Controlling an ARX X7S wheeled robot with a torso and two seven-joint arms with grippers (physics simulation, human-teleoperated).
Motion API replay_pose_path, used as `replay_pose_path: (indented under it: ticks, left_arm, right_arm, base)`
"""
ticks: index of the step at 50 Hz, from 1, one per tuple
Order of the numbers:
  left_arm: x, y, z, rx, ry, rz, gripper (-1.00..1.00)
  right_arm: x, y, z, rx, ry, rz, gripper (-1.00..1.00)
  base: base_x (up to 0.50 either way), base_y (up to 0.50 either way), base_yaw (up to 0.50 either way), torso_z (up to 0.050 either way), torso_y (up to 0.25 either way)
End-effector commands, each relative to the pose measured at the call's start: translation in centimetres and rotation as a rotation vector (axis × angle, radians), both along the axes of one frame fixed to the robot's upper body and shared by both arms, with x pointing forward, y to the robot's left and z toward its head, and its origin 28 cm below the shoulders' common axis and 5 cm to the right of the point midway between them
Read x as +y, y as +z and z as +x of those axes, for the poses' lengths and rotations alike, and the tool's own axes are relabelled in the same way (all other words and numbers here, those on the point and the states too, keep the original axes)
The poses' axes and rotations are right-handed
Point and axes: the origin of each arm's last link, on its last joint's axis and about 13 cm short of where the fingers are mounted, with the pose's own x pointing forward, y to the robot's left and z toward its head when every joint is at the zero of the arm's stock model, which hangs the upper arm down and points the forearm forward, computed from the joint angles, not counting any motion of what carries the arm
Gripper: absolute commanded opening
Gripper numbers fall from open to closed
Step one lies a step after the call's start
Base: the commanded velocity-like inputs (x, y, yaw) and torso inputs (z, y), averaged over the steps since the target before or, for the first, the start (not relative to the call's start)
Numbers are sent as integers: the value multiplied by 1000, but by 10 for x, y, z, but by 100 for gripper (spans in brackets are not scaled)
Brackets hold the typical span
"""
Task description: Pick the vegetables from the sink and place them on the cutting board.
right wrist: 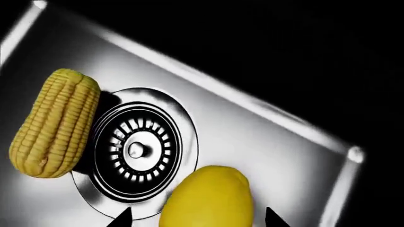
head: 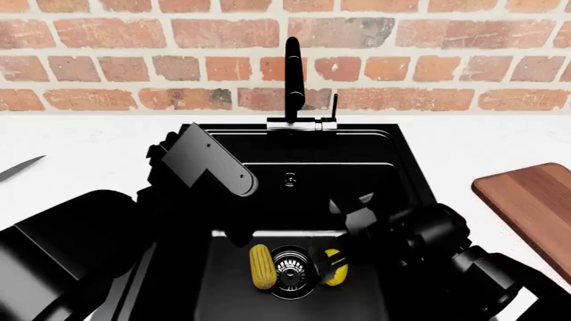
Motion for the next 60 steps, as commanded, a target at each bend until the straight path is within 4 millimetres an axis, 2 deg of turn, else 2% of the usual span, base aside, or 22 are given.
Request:
replay_pose_path:
  ticks: [1, 14, 34, 35, 60]
  left_arm:
    - [-1, -1, 1, 3, -3, -2, 100]
    - [0, -3, 2, 6, 0, -8, 100]
    - [1, -5, 1, 10, 5, -20, 100]
    - [1, -5, 1, 9, 5, -21, 100]
    - [3, -2, 0, 2, 15, -29, 100]
  right_arm:
    - [-4, -14, -2, 43, -17, -9, 100]
    - [-6, -23, 0, 59, -32, -4, 100]
    - [-1, -48, -1, 143, -20, -45, 100]
    - [-1, -49, -1, 148, -28, -59, -100]
    - [-7, -40, 0, 141, -61, -104, -100]
  base:
    - [0, 0, 0, 0, 0]
    - [0, 0, 0, 0, 0]
    - [0, 0, 0, 0, 0]
    - [0, 0, 0, 0, 0]
    - [0, 0, 0, 0, 0]
